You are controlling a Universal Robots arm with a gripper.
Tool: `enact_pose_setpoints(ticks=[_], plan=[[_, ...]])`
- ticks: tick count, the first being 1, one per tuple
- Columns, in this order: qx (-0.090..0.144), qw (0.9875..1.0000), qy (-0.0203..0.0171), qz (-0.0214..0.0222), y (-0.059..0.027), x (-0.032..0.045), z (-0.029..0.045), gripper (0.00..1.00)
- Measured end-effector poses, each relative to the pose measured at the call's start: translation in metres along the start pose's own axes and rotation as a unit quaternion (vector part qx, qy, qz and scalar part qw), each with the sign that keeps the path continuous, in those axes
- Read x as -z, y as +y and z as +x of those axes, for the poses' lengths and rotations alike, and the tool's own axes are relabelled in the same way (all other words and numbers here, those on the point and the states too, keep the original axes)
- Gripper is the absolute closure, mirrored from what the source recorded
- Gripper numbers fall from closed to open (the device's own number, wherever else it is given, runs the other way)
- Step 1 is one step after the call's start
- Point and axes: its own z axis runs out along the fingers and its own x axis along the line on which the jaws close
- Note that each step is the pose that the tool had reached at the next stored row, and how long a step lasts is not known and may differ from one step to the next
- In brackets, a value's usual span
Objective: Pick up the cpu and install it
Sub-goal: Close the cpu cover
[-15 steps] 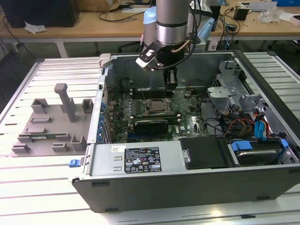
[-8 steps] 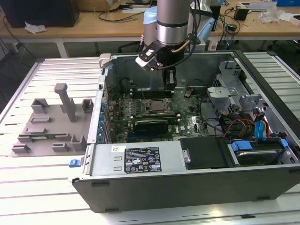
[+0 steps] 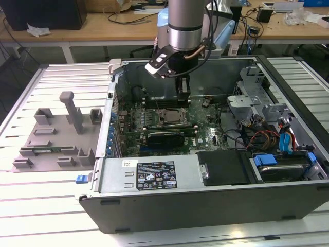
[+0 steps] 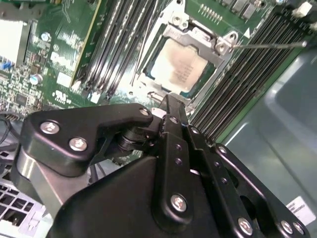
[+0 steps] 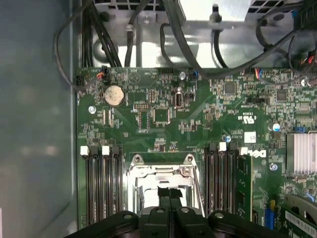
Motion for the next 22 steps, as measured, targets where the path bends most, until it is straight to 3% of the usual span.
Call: enact_pose_setpoints(ticks=[12, 19, 22], plan=[[0.0, 1.0, 0.0, 0.0, -0.0142, -0.0108, -0.0029, 0.89], [0.0, 1.0, 0.0, 0.0, -0.0153, -0.0115, -0.0051, 0.89], [0.014, 0.9999, 0.0, -0.0007, -0.0152, -0.0115, -0.0051, 0.89]])
